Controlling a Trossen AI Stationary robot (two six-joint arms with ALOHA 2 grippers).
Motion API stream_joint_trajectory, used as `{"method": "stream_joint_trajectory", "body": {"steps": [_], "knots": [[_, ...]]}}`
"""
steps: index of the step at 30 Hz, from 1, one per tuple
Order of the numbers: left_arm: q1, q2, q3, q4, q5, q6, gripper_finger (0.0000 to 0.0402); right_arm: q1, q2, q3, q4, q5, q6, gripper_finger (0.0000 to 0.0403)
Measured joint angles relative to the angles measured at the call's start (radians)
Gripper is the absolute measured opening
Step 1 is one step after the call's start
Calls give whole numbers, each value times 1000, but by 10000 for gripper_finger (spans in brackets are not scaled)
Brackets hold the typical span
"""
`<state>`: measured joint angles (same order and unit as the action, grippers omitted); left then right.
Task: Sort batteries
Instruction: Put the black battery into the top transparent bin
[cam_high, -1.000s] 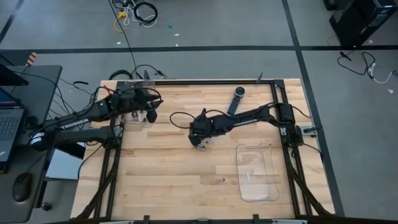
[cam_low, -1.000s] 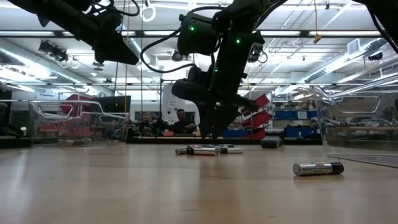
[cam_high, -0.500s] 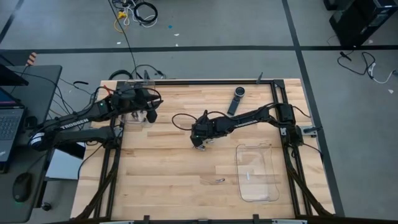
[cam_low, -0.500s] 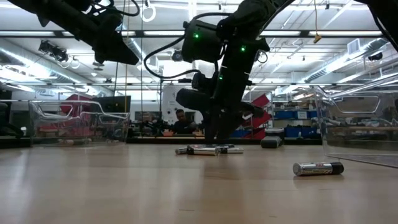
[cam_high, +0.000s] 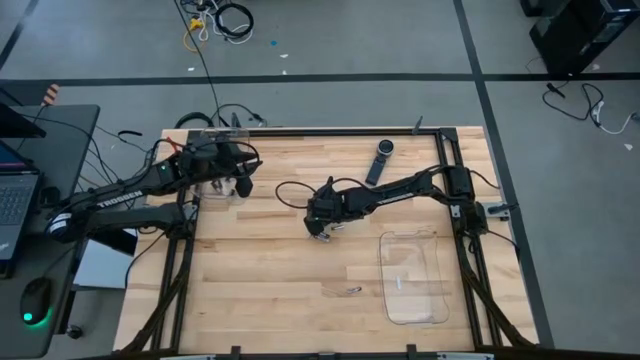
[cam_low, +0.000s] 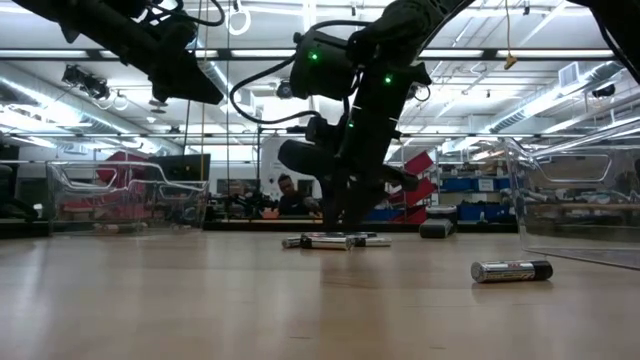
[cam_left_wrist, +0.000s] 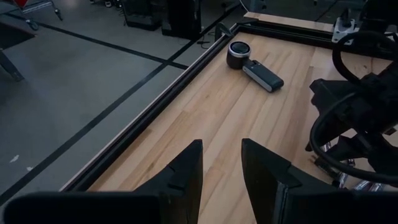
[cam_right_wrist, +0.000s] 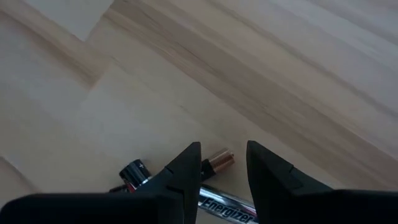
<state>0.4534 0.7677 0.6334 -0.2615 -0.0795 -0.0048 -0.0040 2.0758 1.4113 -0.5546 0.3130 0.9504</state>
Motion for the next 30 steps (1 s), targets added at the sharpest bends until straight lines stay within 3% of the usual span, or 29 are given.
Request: {"method": "stream_joint_trajectory", "body": {"steps": [9,21,30], "knots": [[0,0,0,-4,0,0,111,1,0,0,0,4,-49,114],[0,0,0,-4,0,0,111,-18,-6,9,-11,-80,33,103],[0,0,0,-5,0,0,111,-4,-1,9,-15,-77,51,87]]}}
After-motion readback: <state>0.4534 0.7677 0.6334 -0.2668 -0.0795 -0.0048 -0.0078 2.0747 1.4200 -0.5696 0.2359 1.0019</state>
